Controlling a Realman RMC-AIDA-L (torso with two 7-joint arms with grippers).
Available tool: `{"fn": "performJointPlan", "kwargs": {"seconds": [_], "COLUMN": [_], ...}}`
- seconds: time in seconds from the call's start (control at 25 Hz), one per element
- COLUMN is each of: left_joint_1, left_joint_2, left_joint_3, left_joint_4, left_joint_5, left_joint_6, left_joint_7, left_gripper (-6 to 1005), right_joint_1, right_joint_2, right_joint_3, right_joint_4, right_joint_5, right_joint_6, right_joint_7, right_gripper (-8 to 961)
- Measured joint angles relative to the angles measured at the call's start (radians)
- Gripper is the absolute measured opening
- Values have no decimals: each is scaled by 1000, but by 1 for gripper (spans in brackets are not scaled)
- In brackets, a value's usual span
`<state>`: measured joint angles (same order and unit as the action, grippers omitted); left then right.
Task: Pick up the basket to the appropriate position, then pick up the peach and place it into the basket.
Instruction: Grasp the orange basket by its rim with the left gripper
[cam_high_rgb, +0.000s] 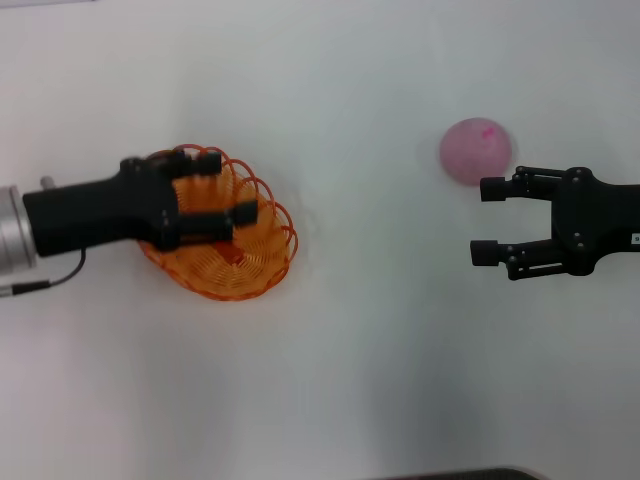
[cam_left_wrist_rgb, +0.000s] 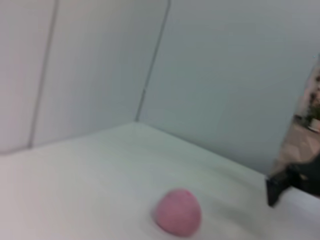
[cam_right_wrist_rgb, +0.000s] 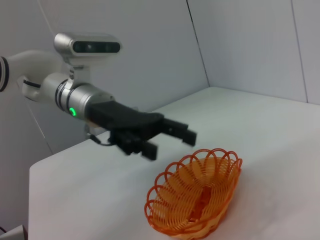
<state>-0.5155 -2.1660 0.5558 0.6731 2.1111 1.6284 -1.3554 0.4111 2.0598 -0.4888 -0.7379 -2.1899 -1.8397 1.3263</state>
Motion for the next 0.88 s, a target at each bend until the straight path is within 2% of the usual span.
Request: {"fn": "performJointPlan", "kwargs": {"seconds": [0.44,0.88], "left_joint_1": [0,19], "left_joint_2": [0,-3], "left_joint_3": [2,-1], "left_joint_4": [-61,-146], "left_joint_5": [-217,-381], "left_joint_6": [-133,-206], "left_joint_7": [55,224], "left_gripper": [897,895], "right_joint_1": [-5,-5], "right_joint_2": [3,13], "right_joint_3": [8,9], "right_joint_4": [0,0], "right_joint_5": [3,4], "right_joint_6": [2,10], "right_joint_7": [-4,-18], "right_gripper": [947,946]}}
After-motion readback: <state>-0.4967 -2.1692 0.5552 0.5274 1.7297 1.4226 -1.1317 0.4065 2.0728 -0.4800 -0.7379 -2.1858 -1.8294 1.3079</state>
